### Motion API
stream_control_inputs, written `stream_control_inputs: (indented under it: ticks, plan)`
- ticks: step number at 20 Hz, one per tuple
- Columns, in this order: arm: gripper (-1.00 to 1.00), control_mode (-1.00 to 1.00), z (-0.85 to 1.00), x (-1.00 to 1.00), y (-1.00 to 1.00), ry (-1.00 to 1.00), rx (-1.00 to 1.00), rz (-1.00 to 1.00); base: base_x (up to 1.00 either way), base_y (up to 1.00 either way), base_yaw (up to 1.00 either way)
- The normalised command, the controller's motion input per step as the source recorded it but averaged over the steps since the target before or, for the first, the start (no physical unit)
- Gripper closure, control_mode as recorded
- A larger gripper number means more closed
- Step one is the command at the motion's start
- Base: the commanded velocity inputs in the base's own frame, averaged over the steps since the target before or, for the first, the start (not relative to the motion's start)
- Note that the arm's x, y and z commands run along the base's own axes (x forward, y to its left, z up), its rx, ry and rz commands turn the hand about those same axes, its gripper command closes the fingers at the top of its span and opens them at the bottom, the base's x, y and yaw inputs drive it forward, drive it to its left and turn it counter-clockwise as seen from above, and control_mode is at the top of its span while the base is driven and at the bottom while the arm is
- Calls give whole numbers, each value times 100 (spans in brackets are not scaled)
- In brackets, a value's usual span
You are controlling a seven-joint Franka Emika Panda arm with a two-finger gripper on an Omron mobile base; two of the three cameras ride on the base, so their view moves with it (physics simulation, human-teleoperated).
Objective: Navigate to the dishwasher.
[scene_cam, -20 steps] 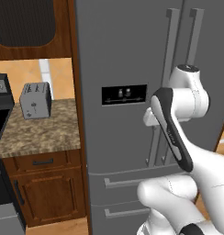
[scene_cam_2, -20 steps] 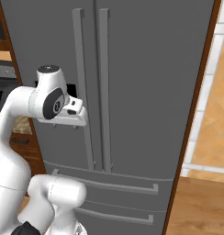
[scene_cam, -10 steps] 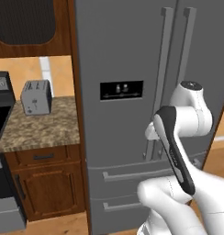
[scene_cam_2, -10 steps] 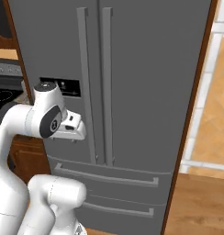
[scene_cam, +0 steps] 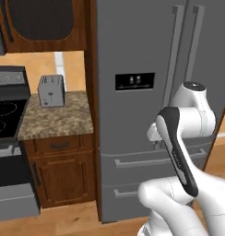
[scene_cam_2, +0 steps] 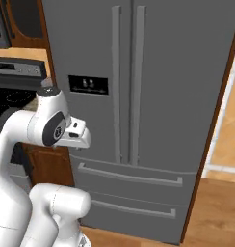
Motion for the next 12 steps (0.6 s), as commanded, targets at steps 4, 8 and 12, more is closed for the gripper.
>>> stream_control_inputs:
  ticks: [4, 8, 12]
  plan:
    - [-100, 100, 0, 0, 0, 0, 0, 0, -4, 77, 31]
    - [-100, 100, 0, 0, 0, 0, 0, 0, 0, 58, 64]
    - [-100, 100, 0, 0, 0, 0, 0, 0, 3, 46, 83]
